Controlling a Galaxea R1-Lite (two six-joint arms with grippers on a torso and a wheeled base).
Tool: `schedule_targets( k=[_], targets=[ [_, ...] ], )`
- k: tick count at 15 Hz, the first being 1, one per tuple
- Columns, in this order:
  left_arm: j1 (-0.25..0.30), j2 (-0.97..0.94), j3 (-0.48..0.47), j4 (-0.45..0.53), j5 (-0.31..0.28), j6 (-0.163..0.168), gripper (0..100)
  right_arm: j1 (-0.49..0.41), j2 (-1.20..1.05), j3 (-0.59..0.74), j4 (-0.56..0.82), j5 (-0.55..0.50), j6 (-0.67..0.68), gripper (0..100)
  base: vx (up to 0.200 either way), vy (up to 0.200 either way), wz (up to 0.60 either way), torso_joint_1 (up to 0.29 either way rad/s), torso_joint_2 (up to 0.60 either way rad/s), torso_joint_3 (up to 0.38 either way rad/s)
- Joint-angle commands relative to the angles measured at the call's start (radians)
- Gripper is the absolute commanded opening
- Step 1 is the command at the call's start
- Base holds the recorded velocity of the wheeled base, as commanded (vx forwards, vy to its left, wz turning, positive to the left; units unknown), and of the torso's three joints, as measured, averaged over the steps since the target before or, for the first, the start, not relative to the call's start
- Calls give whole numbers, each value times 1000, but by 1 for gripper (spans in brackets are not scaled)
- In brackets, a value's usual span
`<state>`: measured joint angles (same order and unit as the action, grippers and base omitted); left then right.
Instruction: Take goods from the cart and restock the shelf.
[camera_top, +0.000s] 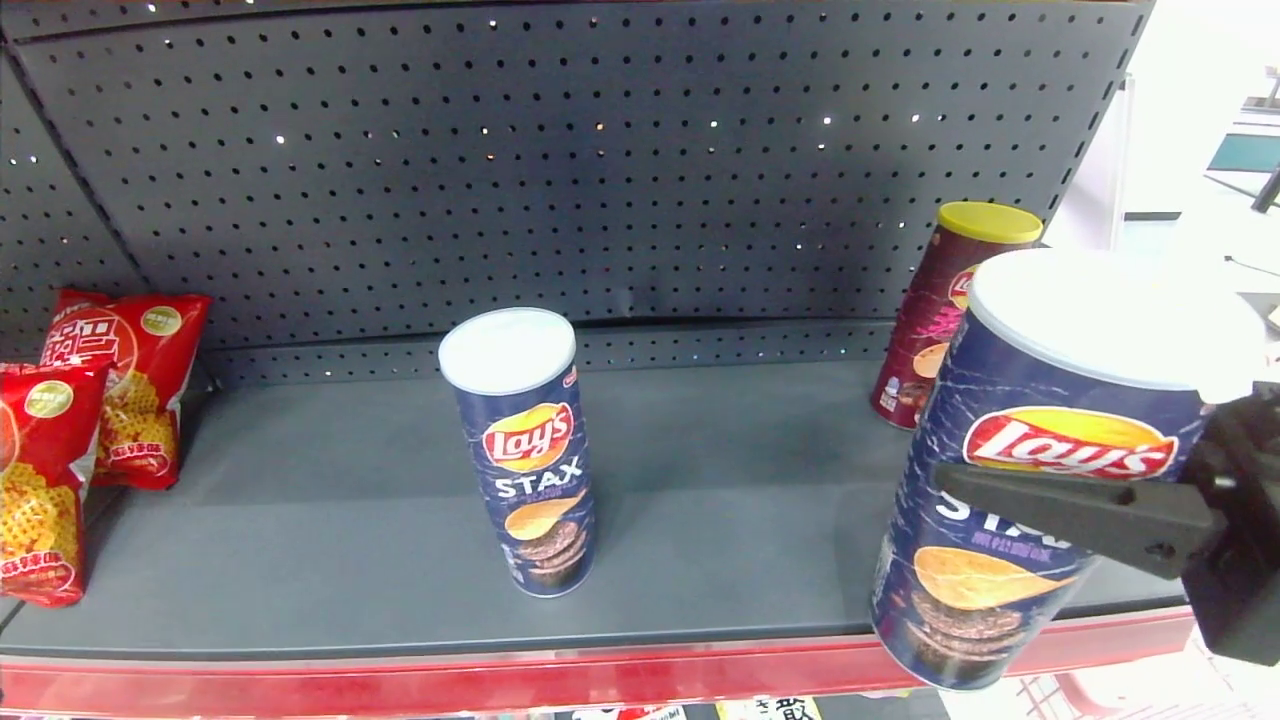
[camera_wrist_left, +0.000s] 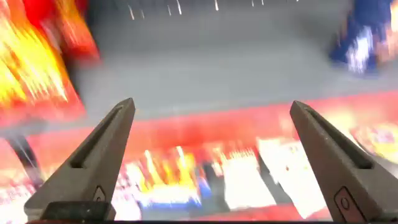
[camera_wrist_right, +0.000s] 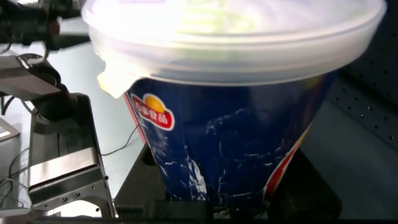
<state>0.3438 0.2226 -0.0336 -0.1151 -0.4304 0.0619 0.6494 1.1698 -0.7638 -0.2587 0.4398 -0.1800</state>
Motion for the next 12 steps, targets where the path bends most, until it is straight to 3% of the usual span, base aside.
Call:
schedule_targets(
  k=[1,3,5,8,10,11,12],
  targets=[
    [-43,-210,17,95,-16,-37,100,0,2,-6,1,0,2,0,0,0,0,0,0,0],
    [-45,-200,12,89,-97,-50,100,0,1,-3,1,0,4,0,0,0,0,0,0,0],
    [-68,-117,-51,78,-136,-50,100,0,-2,-2,1,0,4,0,0,0,0,0,0,0],
    [-147,74,-138,-75,-160,-48,100,1,-4,-2,1,0,4,0,0,0,0,0,0,0],
    [-282,1,-92,-17,-163,-50,100,1,-5,-3,1,-1,4,0,0,0,0,0,0,0],
    [-307,-43,-80,18,-162,-50,100,1,-7,-3,1,-1,4,0,0,0,0,0,0,0],
    [-319,-155,-65,127,-122,-51,100,1,-9,-5,1,-1,4,0,0,0,0,0,0,0]
  ],
)
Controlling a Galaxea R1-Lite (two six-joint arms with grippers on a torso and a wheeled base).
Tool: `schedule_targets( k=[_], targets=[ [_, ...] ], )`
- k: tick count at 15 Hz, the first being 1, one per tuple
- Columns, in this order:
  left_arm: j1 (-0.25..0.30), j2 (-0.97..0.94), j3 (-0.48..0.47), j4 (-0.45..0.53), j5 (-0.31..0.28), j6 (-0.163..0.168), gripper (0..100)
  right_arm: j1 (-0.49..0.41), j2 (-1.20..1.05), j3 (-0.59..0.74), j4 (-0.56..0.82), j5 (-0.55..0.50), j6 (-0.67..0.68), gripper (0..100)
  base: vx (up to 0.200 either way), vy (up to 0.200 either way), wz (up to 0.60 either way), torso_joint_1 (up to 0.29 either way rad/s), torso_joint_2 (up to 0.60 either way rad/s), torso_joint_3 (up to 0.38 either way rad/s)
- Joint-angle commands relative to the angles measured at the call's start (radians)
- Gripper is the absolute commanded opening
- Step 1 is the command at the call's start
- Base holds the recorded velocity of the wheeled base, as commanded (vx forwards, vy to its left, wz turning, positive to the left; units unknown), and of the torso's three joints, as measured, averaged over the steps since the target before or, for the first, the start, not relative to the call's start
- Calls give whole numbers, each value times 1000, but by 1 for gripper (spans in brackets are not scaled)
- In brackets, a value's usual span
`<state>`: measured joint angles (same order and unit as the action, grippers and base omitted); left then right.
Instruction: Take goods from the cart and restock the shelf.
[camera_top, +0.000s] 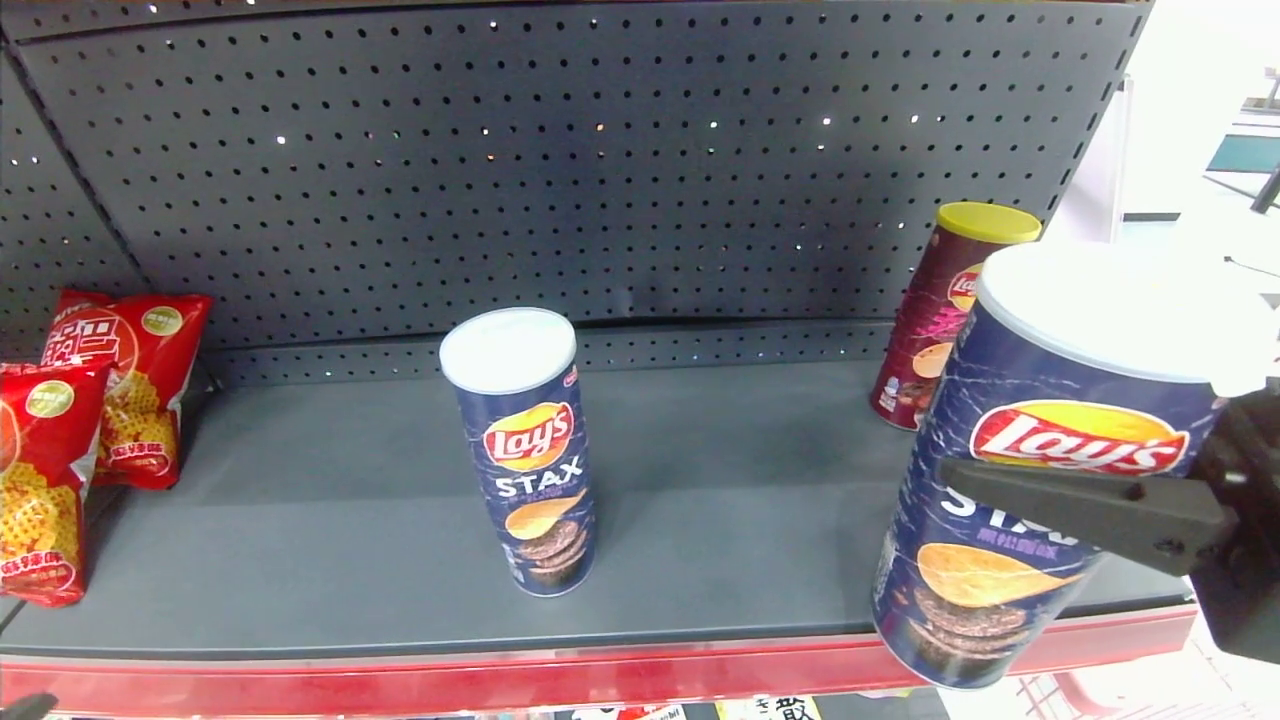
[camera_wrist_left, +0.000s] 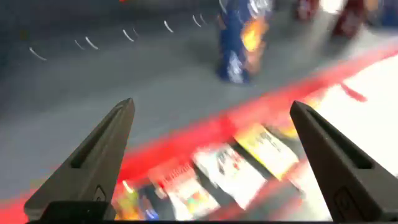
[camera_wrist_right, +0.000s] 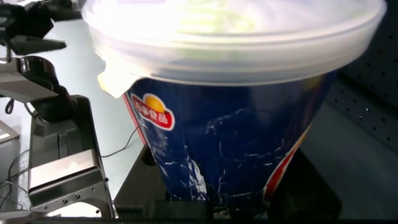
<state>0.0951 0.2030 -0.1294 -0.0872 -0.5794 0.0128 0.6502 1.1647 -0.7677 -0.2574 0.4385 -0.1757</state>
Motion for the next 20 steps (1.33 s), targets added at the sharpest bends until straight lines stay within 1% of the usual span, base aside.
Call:
schedule_targets(
  k=[1,2,3,4,5,6,8,9,10,11,12,13,14,15,16,17,20],
  targets=[
    [-86,-174,43,130,118,9,100,-1,-3,-2,0,0,-1,0,0,0,0,0,0,0],
    [-100,-201,66,130,223,13,100,0,-7,2,0,0,1,0,0,0,0,0,0,0],
    [-98,-200,99,123,355,12,100,0,-10,4,0,0,-1,0,0,0,0,0,0,0],
    [-98,-198,111,80,438,4,100,0,-11,8,0,0,-1,0,0,0,0,0,0,0],
    [-98,-197,112,70,443,7,100,-1,-10,7,0,0,-1,0,0,0,0,0,0,0],
    [-98,-198,114,70,451,21,100,0,-5,5,0,0,-1,0,0,0,0,0,0,0],
    [-98,-198,128,84,567,50,100,0,1,-1,0,0,-1,0,0,0,0,0,0,0],
    [-98,-198,128,90,584,27,100,0,0,2,0,0,-1,0,0,0,0,0,0,0],
    [-101,-195,126,92,558,15,100,0,0,4,0,0,-1,0,0,0,0,0,0,0],
    [-101,-195,125,93,558,1,100,0,0,5,0,0,-1,0,0,0,0,0,0,0],
    [-101,-197,126,90,561,-53,100,0,1,4,0,0,-1,0,0,0,0,0,0,0],
    [-101,-198,126,90,561,-47,100,0,4,-2,0,0,-1,0,0,0,0,0,0,0],
    [-101,-198,126,90,561,-48,100,0,10,-10,0,0,-1,0,0,0,0,0,0,0],
    [-101,-200,126,90,561,-48,100,5,30,-47,0,0,-2,0,0,0,0,0,0,0],
    [-101,-200,128,90,559,-34,100,8,47,-88,0,-1,-2,0,0,0,0,0,0,0],
    [-101,-200,126,90,559,-30,100,8,61,-128,1,-3,-2,0,0,0,0,0,0,0],
    [-100,-200,128,90,559,-28,100,16,128,-242,4,-40,-2,0,0,0,0,0,0,0]
  ],
)
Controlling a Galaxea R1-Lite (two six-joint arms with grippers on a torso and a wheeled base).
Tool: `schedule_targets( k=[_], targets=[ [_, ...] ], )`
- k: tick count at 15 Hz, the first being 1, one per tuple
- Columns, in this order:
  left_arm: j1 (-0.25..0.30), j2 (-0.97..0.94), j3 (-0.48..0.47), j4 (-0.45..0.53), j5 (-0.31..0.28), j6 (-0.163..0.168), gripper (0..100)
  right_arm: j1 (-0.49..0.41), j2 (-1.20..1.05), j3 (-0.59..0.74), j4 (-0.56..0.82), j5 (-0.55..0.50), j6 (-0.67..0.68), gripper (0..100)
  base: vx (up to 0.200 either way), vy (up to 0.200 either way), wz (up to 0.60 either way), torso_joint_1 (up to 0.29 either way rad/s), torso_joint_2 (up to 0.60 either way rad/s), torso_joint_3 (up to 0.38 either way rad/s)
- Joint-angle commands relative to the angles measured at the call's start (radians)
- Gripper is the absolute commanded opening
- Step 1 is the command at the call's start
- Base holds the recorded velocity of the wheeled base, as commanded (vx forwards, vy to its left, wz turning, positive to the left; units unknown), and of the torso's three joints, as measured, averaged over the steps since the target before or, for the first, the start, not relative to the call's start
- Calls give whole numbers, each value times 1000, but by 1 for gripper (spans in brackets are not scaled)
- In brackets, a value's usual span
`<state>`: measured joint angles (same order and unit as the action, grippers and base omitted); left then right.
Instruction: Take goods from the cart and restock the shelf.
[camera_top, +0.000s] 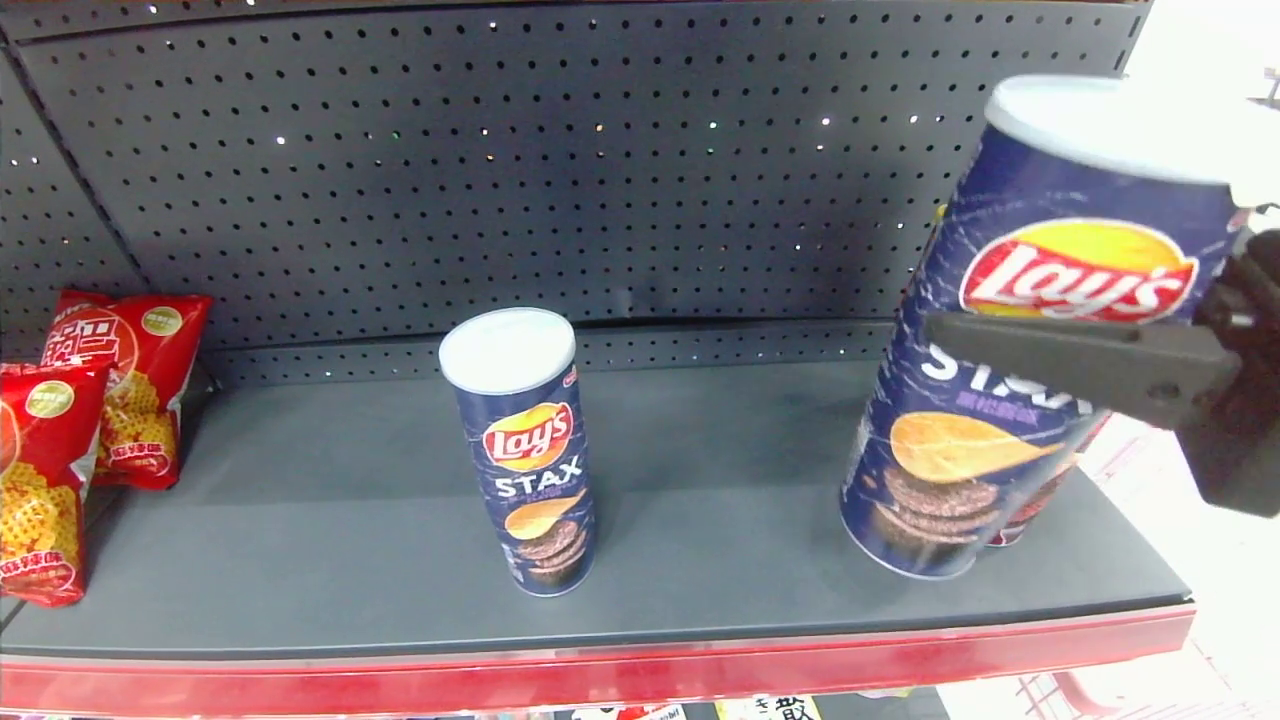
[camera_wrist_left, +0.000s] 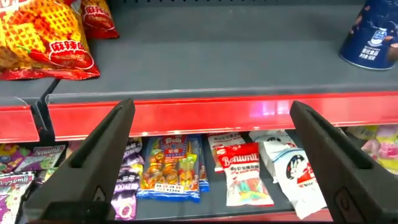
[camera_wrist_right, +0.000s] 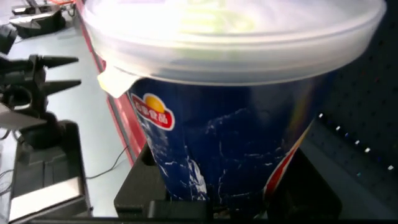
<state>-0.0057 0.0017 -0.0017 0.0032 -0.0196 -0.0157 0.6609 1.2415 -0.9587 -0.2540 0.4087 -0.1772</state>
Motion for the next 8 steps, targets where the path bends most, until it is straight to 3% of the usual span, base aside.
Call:
schedule_targets(
  k=[1,3,6,8],
  targets=[
    [0,1,0,0,0,-1,100,28,88,-104,2,-56,-1,0,0,0,0,0,0,0],
    [0,1,-1,0,0,0,100,62,151,-166,2,-142,1,0,0,0,0,0,0,0],
    [0,1,0,0,0,0,100,62,217,-179,-4,-153,4,0,0,0,0,0,0,0],
    [0,1,-1,0,0,0,100,65,308,-256,-4,-153,1,0,0,0,0,0,0,0]
  ],
)
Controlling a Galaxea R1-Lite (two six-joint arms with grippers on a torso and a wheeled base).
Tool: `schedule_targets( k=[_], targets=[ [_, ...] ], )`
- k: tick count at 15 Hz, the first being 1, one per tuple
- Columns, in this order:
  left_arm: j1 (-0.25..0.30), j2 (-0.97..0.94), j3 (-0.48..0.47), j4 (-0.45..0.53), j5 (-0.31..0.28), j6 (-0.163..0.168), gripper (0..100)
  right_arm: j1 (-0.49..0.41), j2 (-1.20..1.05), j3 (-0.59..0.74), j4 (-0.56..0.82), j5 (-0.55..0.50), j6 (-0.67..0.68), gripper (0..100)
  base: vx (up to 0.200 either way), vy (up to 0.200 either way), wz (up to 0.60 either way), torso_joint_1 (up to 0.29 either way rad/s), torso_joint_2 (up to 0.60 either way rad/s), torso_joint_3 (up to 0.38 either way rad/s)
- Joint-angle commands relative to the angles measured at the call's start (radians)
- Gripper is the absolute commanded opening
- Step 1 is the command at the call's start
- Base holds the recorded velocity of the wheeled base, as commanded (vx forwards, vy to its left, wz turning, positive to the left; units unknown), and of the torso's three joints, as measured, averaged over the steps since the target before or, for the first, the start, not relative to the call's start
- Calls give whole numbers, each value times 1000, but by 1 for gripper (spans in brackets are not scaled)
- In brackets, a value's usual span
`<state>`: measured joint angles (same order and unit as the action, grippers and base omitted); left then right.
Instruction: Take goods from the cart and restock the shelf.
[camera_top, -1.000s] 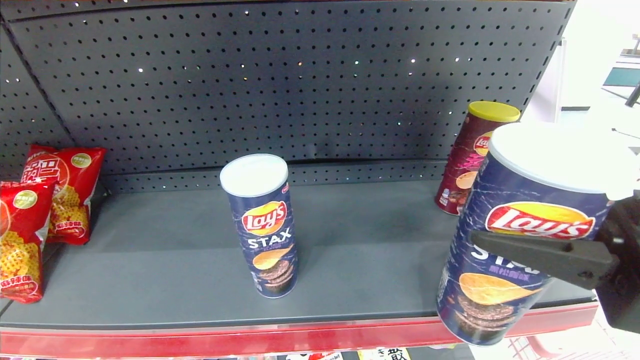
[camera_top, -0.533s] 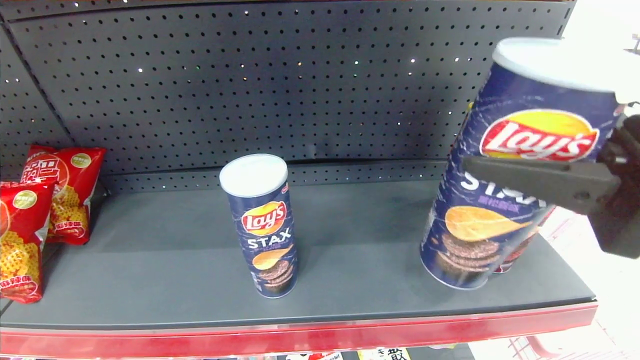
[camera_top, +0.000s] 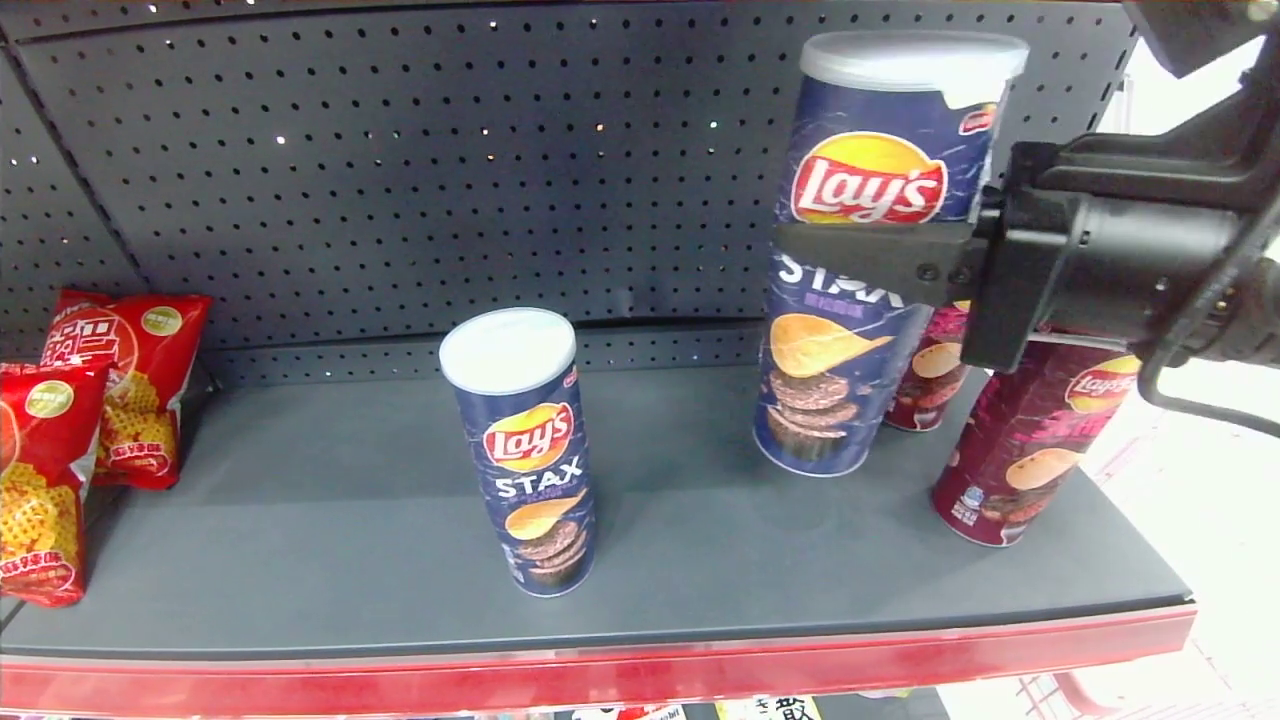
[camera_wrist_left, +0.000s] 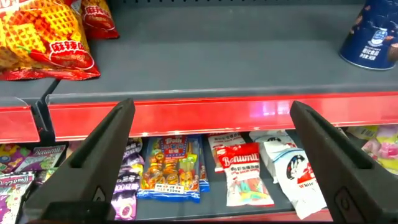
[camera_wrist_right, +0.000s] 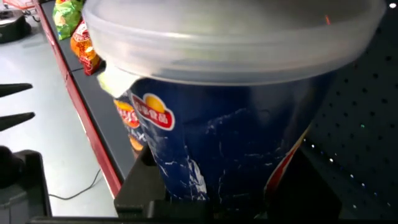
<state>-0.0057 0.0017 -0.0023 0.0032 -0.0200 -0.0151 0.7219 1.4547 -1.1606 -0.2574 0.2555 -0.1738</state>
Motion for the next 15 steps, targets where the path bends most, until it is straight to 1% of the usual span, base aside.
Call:
schedule_targets(
  k=[1,2,5,6,7,10,11,13,15],
  targets=[
    [0,1,1,0,0,0,100,4,130,-88,1,-1,-4,0,0,0,0,0,0,0],
    [0,1,-1,0,0,-2,100,2,207,-172,1,-15,-7,0,0,0,0,0,0,0],
    [0,1,1,0,0,0,100,7,351,-323,3,-32,-6,0,0,0,0,0,0,0],
    [0,1,-1,0,0,0,100,16,374,-350,7,-32,-6,0,0,0,0,0,0,0],
    [0,1,-1,0,0,0,100,33,417,-406,10,-32,-7,0,0,0,0,0,0,0],
    [0,1,1,0,0,0,100,31,500,-485,9,-25,-9,0,0,0,0,0,0,0],
    [0,1,1,0,0,0,100,27,535,-516,9,-12,-10,0,0,0,0,0,0,0],
    [0,1,-1,0,0,0,100,8,596,-565,0,65,-23,0,0,0,0,0,0,0],
    [1,1,1,0,0,0,100,-10,644,-614,4,180,-72,0,0,0,0,0,0,0]
  ],
)
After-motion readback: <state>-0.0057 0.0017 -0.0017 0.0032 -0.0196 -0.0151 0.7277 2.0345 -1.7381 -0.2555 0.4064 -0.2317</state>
